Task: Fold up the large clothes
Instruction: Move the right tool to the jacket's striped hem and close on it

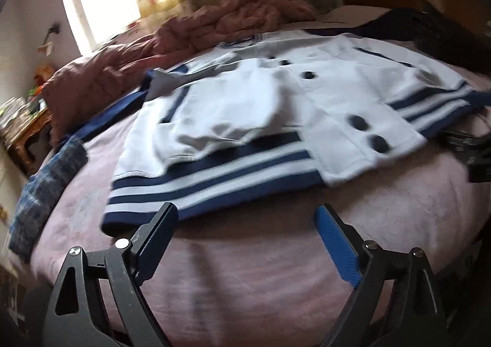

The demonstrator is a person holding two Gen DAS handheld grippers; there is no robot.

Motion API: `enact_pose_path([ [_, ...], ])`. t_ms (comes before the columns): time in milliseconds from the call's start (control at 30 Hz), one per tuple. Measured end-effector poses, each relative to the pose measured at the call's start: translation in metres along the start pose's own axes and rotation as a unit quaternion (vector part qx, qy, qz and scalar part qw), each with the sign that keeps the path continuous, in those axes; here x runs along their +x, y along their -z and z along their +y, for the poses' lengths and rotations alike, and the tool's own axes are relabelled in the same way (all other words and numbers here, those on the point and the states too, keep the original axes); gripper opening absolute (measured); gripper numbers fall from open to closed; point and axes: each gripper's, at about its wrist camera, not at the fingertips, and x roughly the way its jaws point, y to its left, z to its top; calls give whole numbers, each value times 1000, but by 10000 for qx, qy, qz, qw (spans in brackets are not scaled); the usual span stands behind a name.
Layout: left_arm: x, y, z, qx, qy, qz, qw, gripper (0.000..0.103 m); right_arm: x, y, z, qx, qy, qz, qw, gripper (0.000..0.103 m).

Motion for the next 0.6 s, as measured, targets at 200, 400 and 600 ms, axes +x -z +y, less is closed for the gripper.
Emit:
enact_pose_path([
  [200,35,-17,32,-343,-751,-57,9966,86,13,1,-40,558,567,96,9968,102],
  [400,43,-21,52,-535,-648,-47,9965,25,4,-1,-70,1101,782,-275,9905,44],
  [600,1,-24,66,-834,-492,-482,9941,8,-17,3,-81,1356,404,-563,9883,7],
])
